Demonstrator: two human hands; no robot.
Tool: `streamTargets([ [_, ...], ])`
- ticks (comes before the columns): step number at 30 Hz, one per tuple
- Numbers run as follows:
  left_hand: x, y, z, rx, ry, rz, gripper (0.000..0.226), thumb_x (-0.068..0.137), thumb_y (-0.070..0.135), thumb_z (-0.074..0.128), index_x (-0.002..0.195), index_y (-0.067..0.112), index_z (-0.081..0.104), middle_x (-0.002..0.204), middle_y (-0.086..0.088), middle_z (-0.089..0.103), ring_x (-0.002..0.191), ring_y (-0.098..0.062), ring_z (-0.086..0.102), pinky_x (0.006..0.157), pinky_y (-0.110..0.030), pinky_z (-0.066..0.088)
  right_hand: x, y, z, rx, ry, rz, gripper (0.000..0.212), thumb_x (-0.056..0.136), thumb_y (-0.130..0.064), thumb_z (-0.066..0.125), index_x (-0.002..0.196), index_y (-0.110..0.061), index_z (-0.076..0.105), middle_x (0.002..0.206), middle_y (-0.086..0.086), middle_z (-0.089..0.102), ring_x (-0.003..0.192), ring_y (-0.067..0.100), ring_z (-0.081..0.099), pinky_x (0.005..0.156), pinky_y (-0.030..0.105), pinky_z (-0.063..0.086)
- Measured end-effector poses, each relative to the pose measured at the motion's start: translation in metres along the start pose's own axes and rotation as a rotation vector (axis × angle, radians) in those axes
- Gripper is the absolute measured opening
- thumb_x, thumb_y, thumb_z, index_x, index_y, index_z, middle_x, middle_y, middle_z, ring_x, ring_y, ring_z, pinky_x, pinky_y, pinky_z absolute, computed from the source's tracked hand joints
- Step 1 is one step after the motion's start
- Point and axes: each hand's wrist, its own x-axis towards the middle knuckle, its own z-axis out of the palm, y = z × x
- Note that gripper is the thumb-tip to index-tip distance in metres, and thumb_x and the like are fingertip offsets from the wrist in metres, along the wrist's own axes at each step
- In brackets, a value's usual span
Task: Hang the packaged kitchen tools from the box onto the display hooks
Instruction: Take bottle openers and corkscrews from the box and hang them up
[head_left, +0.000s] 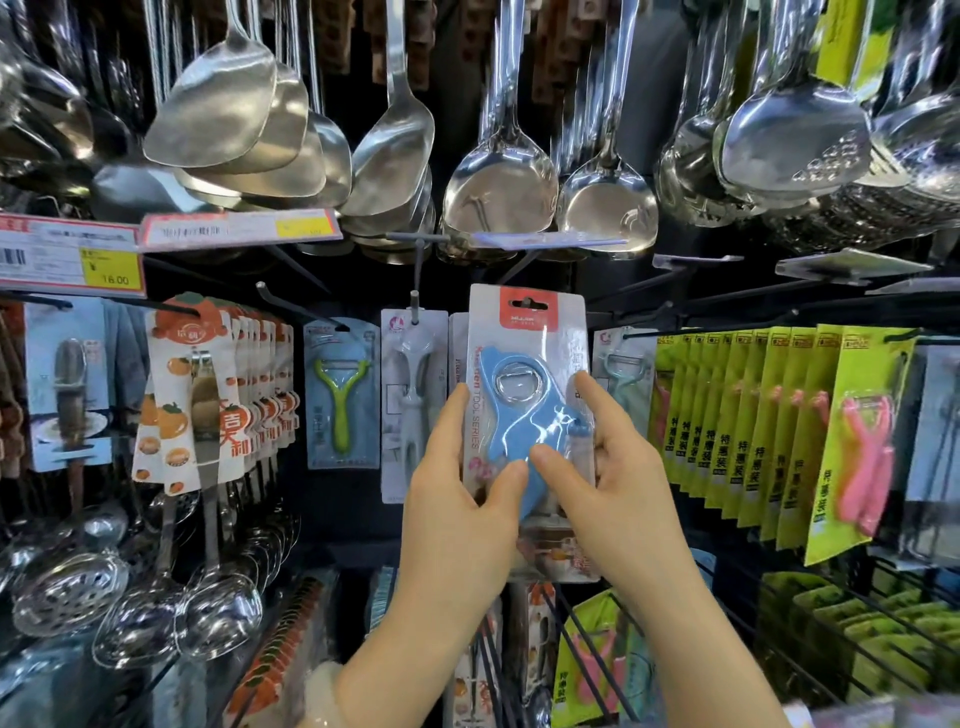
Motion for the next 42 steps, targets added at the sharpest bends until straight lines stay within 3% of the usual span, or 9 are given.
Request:
streamTargets([
  [4,0.001,0.002,-0.001,-0.018,-0.026,-0.025,0.071,0.089,0.007,0.062,0.146,0.034,0.032,0.133,-0.001,0.057,0.117,-0.014,0.059,0.101,-0.037,0.048,0.0,-0.005,-0.004,-0.022,-0.029,0.022,0.068,0.09,-0.018,0.061,0.146,-0.033,0.027,0.137,-0.023,0.036,0.125,-0.008,0.035,0.074,-0.01,0.032],
  [16,-0.002,0.011,-0.004,-0.044,-0.03,-0.023,0.07,0.089,0.004,0.06,0.143,0.037,0.03,0.131,0.002,0.058,0.116,-0.01,0.059,0.101,-0.035,0.048,0.0,-0.017,-0.007,-0.11,-0.061,0.015,0.069,0.091,-0.026,0.059,0.148,-0.035,0.021,0.141,-0.021,0.033,0.119,-0.012,0.027,0.098,0.017,0.029],
  [24,0.018,-0.01,0.0,0.061,-0.018,-0.054,0.067,0.091,0.007,0.06,0.142,0.037,0.029,0.129,-0.007,0.058,0.117,-0.019,0.058,0.099,-0.037,0.049,0.024,0.002,0.01,-0.136,-0.114,0.081,0.068,0.093,-0.023,0.055,0.149,-0.031,0.018,0.148,-0.007,0.032,0.109,-0.004,0.029,0.087,0.018,0.029],
  [28,0.035,-0.032,0.004,0.107,-0.028,-0.098,0.071,0.092,0.003,0.057,0.149,0.027,0.023,0.127,-0.001,0.059,0.1,-0.004,0.062,0.074,-0.007,0.05,0.042,0.023,0.026,-0.127,-0.107,0.097,0.069,0.092,-0.018,0.055,0.148,-0.036,0.018,0.144,-0.002,0.036,0.097,0.005,0.046,0.079,0.019,0.04],
  [31,0.051,-0.051,0.007,0.126,-0.065,-0.139,0.08,0.089,-0.005,0.055,0.15,0.032,0.018,0.137,0.012,0.049,0.111,0.002,0.054,0.092,-0.016,0.048,0.057,0.04,0.038,-0.112,-0.104,0.103,0.069,0.094,-0.014,0.053,0.149,-0.035,0.016,0.143,-0.001,0.034,0.081,0.004,0.046,0.063,0.006,0.038],
  [33,0.061,-0.059,0.01,0.167,-0.079,-0.155,0.086,0.088,-0.007,0.053,0.151,0.035,0.013,0.147,0.01,0.04,0.127,-0.006,0.046,0.104,-0.035,0.044,0.063,0.05,0.044,-0.108,-0.115,0.105,0.07,0.095,-0.013,0.051,0.15,-0.031,0.013,0.145,0.0,0.031,0.092,0.001,0.039,0.076,0.009,0.036],
  [37,0.065,-0.068,0.013,0.319,-0.088,-0.208,0.087,0.089,0.001,0.056,0.151,0.037,0.006,0.15,0.003,0.033,0.135,-0.014,0.038,0.101,-0.027,0.038,0.058,0.067,0.049,-0.16,-0.156,0.122,0.078,0.093,-0.011,0.053,0.151,-0.032,0.005,0.136,0.006,0.033,0.086,0.003,0.047,0.077,0.016,0.04],
  [39,0.055,-0.07,0.015,0.566,-0.085,-0.277,0.09,0.088,0.015,0.061,0.151,0.035,0.0,0.154,-0.007,0.023,0.14,-0.023,0.027,0.108,-0.033,0.033,0.047,0.074,0.045,-0.24,-0.162,0.144,0.081,0.093,-0.015,0.055,0.151,-0.03,0.0,0.138,0.009,0.029,0.106,0.011,0.048,0.089,0.019,0.037],
  [42,0.023,-0.068,0.026,0.949,-0.149,-0.251,0.09,0.092,0.03,0.057,0.151,0.023,-0.01,0.158,-0.013,-0.003,0.145,-0.031,0.006,0.117,-0.043,0.017,0.022,0.086,0.03,-0.466,-0.169,0.132,0.081,0.094,-0.021,0.054,0.151,-0.026,-0.004,0.149,0.01,0.017,0.135,0.027,0.027,0.11,0.036,0.028],
])
